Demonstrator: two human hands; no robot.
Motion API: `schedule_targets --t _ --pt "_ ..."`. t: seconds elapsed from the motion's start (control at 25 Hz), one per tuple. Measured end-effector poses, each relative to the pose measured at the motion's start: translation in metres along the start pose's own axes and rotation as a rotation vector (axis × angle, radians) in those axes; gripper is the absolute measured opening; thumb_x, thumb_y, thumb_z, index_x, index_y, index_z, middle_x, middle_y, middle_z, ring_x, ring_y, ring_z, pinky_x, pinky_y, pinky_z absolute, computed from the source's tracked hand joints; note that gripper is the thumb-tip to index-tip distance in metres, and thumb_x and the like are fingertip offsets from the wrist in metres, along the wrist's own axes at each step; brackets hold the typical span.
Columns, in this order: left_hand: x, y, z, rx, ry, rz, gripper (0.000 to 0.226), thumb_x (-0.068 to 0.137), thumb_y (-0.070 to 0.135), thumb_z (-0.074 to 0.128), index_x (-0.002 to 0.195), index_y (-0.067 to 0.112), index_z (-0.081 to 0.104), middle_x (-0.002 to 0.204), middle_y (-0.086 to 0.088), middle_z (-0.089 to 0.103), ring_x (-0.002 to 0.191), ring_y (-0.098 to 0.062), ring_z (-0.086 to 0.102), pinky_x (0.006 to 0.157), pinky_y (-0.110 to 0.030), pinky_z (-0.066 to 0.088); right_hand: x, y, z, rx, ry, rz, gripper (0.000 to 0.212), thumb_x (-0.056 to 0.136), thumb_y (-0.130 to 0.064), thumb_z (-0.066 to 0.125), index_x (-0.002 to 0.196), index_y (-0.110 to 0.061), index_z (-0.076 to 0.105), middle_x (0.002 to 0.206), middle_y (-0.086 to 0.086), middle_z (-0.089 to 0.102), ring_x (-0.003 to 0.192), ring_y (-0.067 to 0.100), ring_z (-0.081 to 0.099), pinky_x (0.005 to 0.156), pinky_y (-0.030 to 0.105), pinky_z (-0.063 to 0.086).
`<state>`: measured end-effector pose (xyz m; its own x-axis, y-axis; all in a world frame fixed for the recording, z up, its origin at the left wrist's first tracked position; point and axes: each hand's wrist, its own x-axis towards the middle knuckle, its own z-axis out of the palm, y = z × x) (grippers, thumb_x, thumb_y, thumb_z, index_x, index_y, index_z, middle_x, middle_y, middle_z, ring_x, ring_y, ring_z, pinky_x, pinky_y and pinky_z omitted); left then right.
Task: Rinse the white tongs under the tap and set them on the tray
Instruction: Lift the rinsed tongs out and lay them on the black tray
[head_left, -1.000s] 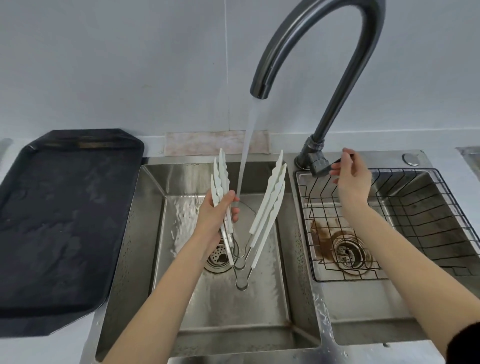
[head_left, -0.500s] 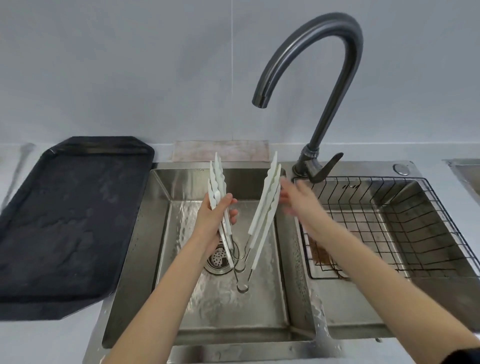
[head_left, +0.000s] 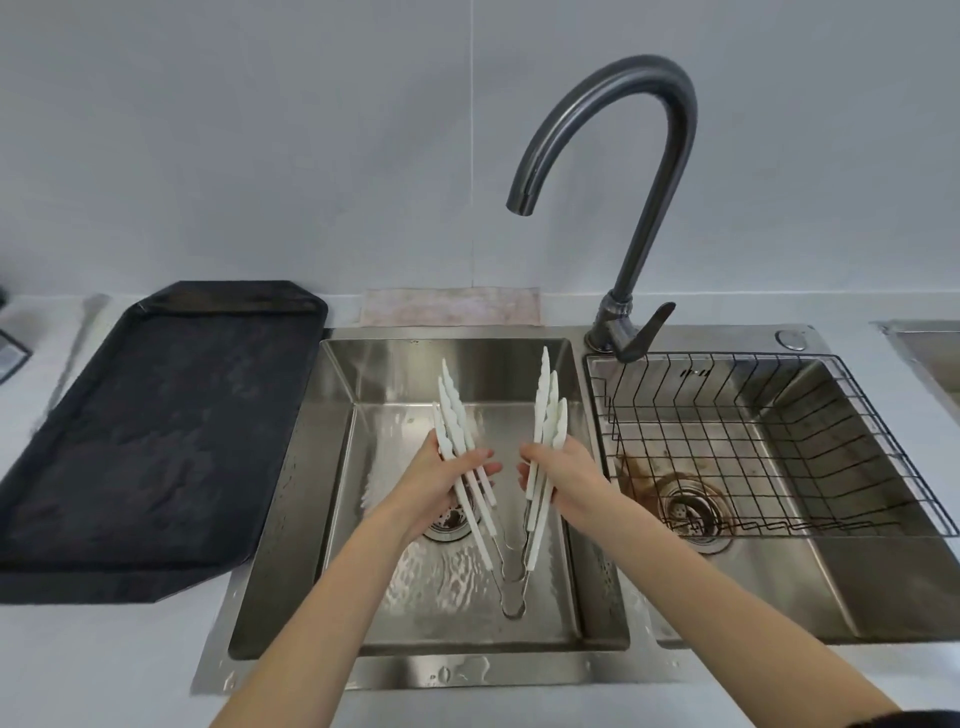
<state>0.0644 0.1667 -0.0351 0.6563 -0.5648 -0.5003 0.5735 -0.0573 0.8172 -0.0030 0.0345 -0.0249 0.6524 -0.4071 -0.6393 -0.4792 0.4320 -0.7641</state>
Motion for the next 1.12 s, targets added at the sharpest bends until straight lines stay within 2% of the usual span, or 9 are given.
schedule_targets --t 0.28,0.48,0.56,0.64,0.76,0.88,1.0,1.12 --pt "-0.005 0.026 0.0 0.01 -0.015 0.122 0.043 0.086 0.003 0.06 0.124 0.012 0.041 0.107 -0.012 0.065 0.096 -0.025 0.068 0.084 -0.038 0.056 -0.013 -0.029 -0.002 -0.002 -0.142 -0.102 0.021 0.092 -0.004 0.052 0.112 -0.007 0.045 0.082 0.006 0.052 0.073 0.015 0.056 0.069 0.029 0.05" --pt "-0.017 0.057 0.005 0.05 0.012 0.263 0.033 0.088 0.008 0.058 0.118 0.011 0.046 0.096 -0.008 0.067 0.076 -0.013 0.073 0.068 -0.028 0.06 -0.038 -0.065 0.0 -0.123 -0.168 -0.242 0.003 0.093 -0.008 0.051 0.093 -0.011 0.051 0.084 0.006 0.058 0.078 0.014 0.061 0.09 0.04 0.051" --pt "-0.023 0.074 0.01 0.064 0.008 0.316 0.03 0.088 0.011 0.058 0.116 0.009 0.048 0.094 -0.007 0.068 0.074 -0.013 0.073 0.067 -0.028 0.06 -0.046 -0.081 0.001 -0.128 -0.179 -0.292 0.006 0.093 -0.009 0.052 0.1 -0.009 0.051 0.086 0.007 0.059 0.08 0.016 0.063 0.093 0.041 0.052" --pt "-0.029 0.094 0.016 0.079 0.001 0.373 0.023 0.089 0.013 0.058 0.11 0.011 0.051 0.09 -0.006 0.068 0.074 -0.015 0.073 0.069 -0.029 0.06 -0.054 -0.097 0.002 -0.148 -0.192 -0.348 0.019 0.093 -0.01 0.051 0.111 -0.005 0.05 0.086 0.007 0.06 0.08 0.016 0.064 0.089 0.039 0.054" --pt "-0.039 0.125 0.025 0.114 -0.007 0.457 0.011 0.089 0.015 0.057 0.098 0.02 0.052 0.089 -0.004 0.069 0.074 -0.015 0.072 0.075 -0.032 0.059 -0.071 -0.122 0.003 -0.188 -0.202 -0.454 0.027 0.094 -0.014 0.05 0.119 -0.003 0.048 0.086 0.005 0.06 0.078 0.013 0.065 0.077 0.029 0.057" --pt "-0.049 0.151 0.03 0.157 -0.03 0.535 0.009 0.09 0.019 0.056 0.097 0.021 0.052 0.089 -0.003 0.07 0.073 -0.013 0.073 0.069 -0.029 0.06 -0.087 -0.145 0.006 -0.208 -0.184 -0.553 0.032 0.094 -0.016 0.051 0.123 -0.003 0.046 0.087 0.004 0.061 0.076 0.013 0.066 0.073 0.027 0.058" --pt "-0.058 0.171 0.031 0.173 -0.03 0.59 0.01 0.09 0.021 0.057 0.098 0.023 0.052 0.089 -0.002 0.07 0.071 -0.011 0.074 0.06 -0.023 0.059 -0.1 -0.161 0.014 -0.252 -0.169 -0.63 0.029 0.094 -0.016 0.051 0.121 -0.005 0.047 0.086 0.004 0.061 0.074 0.013 0.066 0.07 0.025 0.058" --pt "-0.066 0.183 0.023 0.171 -0.024 0.614 0.01 0.09 0.021 0.057 0.098 0.025 0.052 0.089 -0.001 0.07 0.07 -0.009 0.074 0.058 -0.022 0.059 -0.107 -0.168 0.026 -0.264 -0.177 -0.661 0.014 0.094 -0.016 0.051 0.106 -0.008 0.05 0.084 0.004 0.061 0.072 0.012 0.066 0.063 0.02 0.059"
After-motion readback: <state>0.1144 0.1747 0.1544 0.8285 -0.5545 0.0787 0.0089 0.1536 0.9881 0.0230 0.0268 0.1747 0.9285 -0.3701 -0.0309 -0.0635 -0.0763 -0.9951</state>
